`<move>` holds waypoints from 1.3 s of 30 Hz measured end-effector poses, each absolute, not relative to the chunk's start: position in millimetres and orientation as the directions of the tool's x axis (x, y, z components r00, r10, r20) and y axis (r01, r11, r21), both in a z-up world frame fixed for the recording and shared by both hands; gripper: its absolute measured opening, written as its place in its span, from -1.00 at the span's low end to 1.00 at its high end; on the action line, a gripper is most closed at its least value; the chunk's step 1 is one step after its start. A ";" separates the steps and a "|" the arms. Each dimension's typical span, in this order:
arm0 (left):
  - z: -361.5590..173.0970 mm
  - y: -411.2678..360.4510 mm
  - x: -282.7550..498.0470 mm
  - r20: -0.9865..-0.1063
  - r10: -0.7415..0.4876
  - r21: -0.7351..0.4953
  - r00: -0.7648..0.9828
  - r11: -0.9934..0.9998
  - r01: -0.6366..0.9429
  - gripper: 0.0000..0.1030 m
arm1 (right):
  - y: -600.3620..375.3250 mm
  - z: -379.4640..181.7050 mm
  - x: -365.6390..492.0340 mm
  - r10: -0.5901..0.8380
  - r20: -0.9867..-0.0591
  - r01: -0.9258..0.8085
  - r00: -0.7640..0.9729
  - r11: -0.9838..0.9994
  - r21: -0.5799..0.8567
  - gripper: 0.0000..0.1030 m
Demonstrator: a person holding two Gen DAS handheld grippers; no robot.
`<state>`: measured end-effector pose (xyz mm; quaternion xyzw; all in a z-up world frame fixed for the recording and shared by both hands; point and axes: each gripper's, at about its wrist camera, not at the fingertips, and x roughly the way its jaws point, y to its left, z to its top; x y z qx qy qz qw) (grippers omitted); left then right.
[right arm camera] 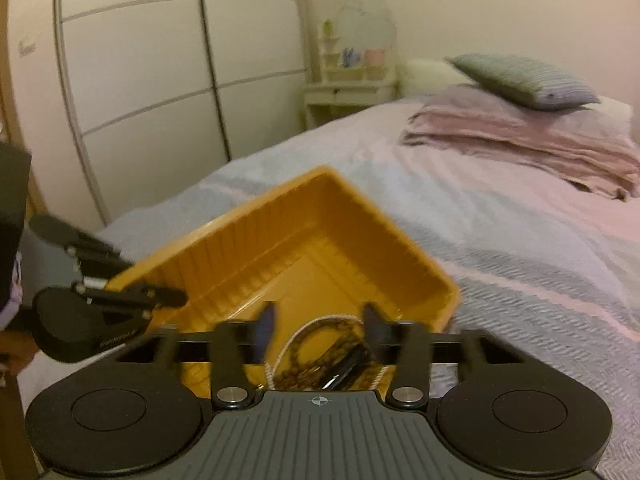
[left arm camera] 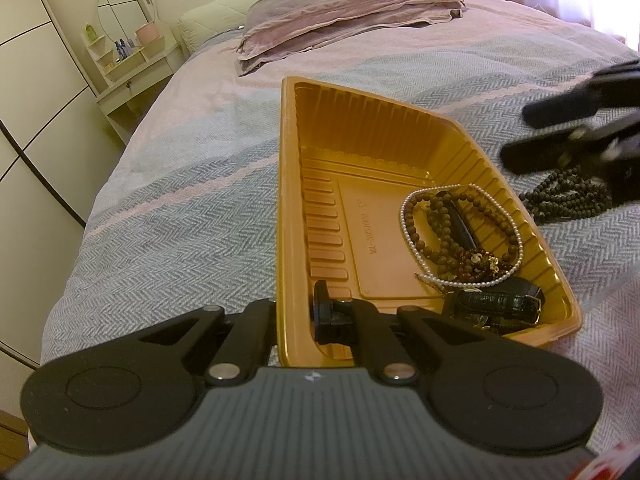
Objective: Organize jewelry
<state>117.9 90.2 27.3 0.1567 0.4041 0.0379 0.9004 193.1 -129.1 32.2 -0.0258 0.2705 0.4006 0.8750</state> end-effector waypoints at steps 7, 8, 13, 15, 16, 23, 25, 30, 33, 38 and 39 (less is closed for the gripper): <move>27.0 90.2 117.9 -0.716 0.194 0.311 0.671 0.949 0.057 -0.95 | -199.1 43.2 194.1 0.583 -0.473 -0.585 0.661 0.795 0.161 -0.01; 27.1 90.2 117.9 -0.716 0.194 0.310 0.670 0.949 0.057 -0.95 | -215.6 43.2 196.6 0.553 -0.479 -0.550 0.681 0.819 0.163 -0.01; 27.5 90.5 117.1 -0.714 0.195 0.309 0.673 0.950 0.053 -0.95 | -288.3 31.2 205.4 0.404 -0.526 -0.382 0.748 0.911 0.155 -0.01; 27.4 91.1 116.7 -0.714 0.195 0.309 0.673 0.950 0.053 -0.95 | -312.0 22.3 205.4 0.375 -0.546 -0.336 0.749 0.925 0.174 -0.01; 27.2 91.2 116.8 -0.714 0.196 0.310 0.672 0.949 0.053 -0.95 | -320.7 17.0 204.4 0.357 -0.558 -0.316 0.749 0.933 0.173 -0.01; 27.1 90.2 116.9 -0.715 0.200 0.314 0.670 0.948 0.052 -0.95 | -339.7 -21.9 201.6 0.324 -0.640 -0.271 0.697 0.945 0.183 -0.03; 26.8 89.6 117.1 -0.715 0.201 0.317 0.669 0.947 0.053 -0.95 | -337.9 -29.5 203.2 0.330 -0.650 -0.273 0.684 0.943 0.191 -0.10; 26.0 89.1 117.4 -0.716 0.206 0.320 0.667 0.946 0.051 -0.95 | -326.8 -38.3 214.6 0.336 -0.654 -0.279 0.678 0.940 0.194 -0.28; 26.0 88.5 117.2 -0.715 0.207 0.320 0.668 0.946 0.049 -0.95 | -316.3 -40.2 227.1 0.346 -0.649 -0.290 0.678 0.936 0.197 -0.36; 26.2 88.8 117.1 -0.716 0.208 0.320 0.666 0.946 0.049 -0.95 | -298.7 -45.4 244.4 0.344 -0.658 -0.300 0.670 0.936 0.184 -0.47; 26.0 88.8 117.2 -0.717 0.208 0.320 0.665 0.946 0.049 -0.95 | -295.6 -46.8 246.9 0.339 -0.661 -0.303 0.670 0.937 0.174 -0.50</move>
